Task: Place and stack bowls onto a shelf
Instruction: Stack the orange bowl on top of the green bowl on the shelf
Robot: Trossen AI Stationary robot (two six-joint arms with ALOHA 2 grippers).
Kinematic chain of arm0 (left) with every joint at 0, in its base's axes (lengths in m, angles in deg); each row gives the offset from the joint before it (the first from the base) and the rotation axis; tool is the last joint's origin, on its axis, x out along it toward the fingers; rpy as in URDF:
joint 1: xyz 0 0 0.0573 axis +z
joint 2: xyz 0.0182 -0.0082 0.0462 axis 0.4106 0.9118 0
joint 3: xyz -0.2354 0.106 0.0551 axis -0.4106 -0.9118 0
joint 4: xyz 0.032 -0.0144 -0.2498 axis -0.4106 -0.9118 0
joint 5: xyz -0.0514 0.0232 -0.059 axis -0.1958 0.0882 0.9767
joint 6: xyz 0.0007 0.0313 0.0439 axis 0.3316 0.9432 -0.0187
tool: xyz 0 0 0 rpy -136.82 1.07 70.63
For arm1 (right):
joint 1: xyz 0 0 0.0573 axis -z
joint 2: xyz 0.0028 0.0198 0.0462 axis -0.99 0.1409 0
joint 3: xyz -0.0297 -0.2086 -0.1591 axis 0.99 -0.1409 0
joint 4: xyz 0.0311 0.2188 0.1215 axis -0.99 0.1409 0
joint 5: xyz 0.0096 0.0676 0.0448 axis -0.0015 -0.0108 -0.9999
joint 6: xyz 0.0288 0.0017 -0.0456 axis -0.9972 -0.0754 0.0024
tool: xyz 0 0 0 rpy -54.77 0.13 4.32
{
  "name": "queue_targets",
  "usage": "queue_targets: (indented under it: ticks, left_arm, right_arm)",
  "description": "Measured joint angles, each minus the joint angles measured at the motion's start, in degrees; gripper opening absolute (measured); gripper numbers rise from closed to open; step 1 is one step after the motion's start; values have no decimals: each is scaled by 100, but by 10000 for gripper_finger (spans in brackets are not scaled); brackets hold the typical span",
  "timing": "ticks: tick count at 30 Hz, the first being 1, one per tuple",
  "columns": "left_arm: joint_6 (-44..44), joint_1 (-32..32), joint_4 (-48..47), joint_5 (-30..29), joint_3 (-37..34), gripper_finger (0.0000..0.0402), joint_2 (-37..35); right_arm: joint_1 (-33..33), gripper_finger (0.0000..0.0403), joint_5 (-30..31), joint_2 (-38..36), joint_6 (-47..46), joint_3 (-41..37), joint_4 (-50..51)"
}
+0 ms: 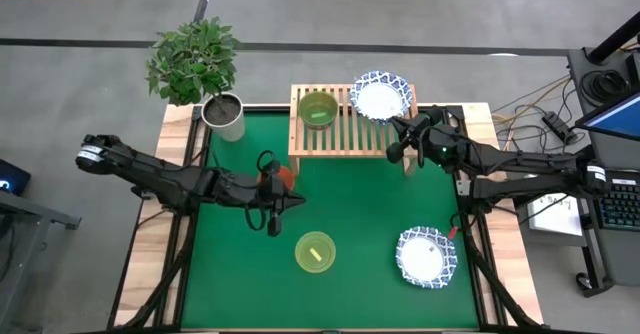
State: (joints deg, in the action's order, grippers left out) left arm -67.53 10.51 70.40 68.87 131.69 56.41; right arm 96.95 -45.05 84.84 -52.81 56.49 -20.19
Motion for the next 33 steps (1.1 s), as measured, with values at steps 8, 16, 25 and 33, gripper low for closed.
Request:
queue_targets:
  ticks: [8,16,25,33]
  left_arm:
    - [-933,-52,-527,24,0,0,2]
    - [-3331,-72,-3067,-247,2,0,90]
    - [-2427,-72,-3798,-318,2,13,608]
    - [-854,-63,-3866,-793,2,92,1073]
  right_arm:
    - [-80,17,-55,-225,47,34,3]
    - [-667,17,-1136,-795,-142,175,-51]
    - [-1583,18,-1204,-826,-68,175,-15]
    - [-2154,18,-1201,-749,155,175,181]
